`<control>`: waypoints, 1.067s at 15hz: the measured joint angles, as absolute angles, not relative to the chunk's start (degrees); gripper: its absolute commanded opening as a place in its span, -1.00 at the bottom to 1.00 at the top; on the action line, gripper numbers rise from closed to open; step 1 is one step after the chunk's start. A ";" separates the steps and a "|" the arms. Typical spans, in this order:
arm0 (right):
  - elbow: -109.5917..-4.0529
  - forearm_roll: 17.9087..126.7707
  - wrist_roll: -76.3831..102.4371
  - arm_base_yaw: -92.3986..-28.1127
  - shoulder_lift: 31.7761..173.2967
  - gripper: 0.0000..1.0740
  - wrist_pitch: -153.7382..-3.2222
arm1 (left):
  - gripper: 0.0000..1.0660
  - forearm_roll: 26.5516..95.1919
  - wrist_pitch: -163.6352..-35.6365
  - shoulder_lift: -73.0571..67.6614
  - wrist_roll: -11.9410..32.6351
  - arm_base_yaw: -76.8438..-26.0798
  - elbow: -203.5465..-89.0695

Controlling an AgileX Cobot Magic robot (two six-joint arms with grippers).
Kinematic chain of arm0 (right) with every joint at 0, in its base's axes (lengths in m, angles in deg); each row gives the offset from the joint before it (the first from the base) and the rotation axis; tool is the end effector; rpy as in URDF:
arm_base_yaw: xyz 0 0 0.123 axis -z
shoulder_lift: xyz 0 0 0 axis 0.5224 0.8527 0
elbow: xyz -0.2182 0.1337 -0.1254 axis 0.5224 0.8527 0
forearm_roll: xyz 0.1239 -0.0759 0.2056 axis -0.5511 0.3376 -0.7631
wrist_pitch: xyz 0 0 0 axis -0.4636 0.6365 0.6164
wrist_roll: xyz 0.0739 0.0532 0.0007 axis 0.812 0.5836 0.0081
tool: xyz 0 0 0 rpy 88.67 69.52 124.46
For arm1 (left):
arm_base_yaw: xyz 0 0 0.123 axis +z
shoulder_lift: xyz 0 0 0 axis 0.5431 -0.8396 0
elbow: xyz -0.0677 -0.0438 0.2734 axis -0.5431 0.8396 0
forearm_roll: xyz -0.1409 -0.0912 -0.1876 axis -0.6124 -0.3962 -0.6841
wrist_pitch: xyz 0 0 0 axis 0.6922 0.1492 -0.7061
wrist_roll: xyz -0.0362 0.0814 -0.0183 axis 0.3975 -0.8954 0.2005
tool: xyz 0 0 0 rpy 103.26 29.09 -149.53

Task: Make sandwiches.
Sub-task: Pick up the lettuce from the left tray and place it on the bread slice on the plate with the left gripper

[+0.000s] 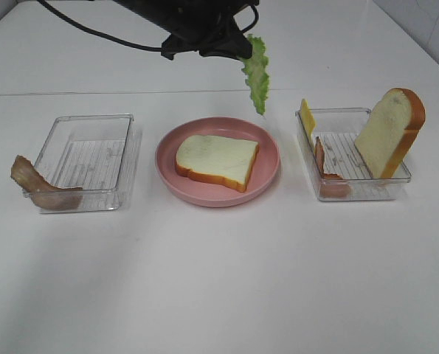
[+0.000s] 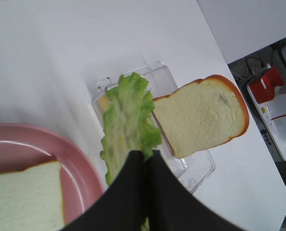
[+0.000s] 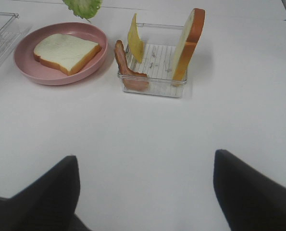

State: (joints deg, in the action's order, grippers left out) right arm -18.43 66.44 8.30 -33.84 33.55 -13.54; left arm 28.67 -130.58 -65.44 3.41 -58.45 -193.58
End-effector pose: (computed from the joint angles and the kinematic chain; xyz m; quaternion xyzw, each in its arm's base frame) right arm -0.0082 0.0082 0.2795 -0.0891 0.8466 0.0212 0.5242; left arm 0.4560 -0.2674 0.2424 0.0900 0.8801 -0.3866 0.2605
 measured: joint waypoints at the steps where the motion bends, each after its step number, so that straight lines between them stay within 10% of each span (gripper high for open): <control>1: -18.43 66.44 8.30 -33.84 33.55 0.37 -13.54 | -1.00 28.61 -130.23 -65.67 3.24 -59.43 -193.58; 10: -18.43 66.44 8.30 -33.84 33.55 0.37 -13.54 | -1.00 39.10 -133.96 -71.34 3.87 -60.11 -193.58; 16: -18.43 66.44 8.30 -33.84 33.55 0.37 -13.54 | -1.00 53.60 -137.91 -71.34 14.13 -60.06 -193.58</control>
State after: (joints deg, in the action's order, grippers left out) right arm -18.43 66.44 8.30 -33.84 33.55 -13.54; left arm 53.60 -137.91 -71.34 14.13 -60.06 -193.58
